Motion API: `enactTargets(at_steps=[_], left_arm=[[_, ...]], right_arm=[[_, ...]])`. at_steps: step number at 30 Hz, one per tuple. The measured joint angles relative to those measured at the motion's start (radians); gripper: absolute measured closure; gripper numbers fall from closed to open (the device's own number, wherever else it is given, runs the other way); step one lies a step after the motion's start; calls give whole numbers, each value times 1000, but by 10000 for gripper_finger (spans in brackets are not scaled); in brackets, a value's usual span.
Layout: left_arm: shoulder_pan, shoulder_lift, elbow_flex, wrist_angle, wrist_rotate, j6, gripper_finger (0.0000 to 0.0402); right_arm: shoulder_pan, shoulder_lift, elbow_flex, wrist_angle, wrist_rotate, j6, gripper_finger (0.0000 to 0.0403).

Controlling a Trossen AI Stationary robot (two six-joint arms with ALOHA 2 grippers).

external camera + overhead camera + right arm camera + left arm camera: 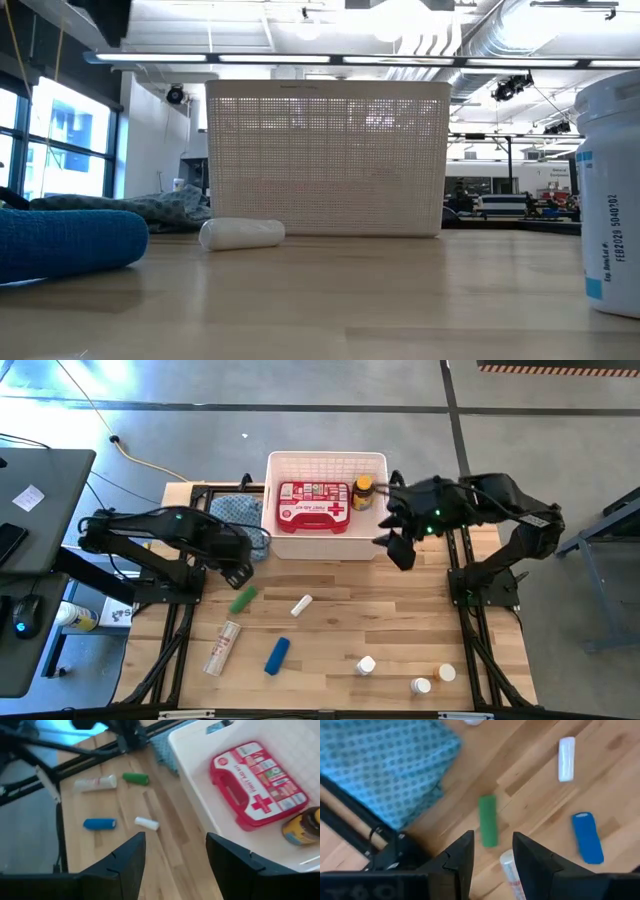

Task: Pick & place medical supplies in basket/bin
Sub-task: Put the green bandage into the white bin

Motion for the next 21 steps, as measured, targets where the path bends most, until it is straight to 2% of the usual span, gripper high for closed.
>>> enactTargets(at_steps=[4,8,11,16,21], left_arm=[[0,29,-70,81,58,-5,232],[0,51,-193,98,98,-6,232],[0,47,-291,197,125,-3,232],[0,33,-436,400,237,-11,231],[0,43,-538,448,267,-29,231]], right_arm=[[74,-1,0,-31,1,41,204],[172,-2,0,-93,26,106,204],[260,-2,0,-155,88,167,204],[392,-12,0,-214,220,290,204],[467,-13,0,-217,364,371,204]])
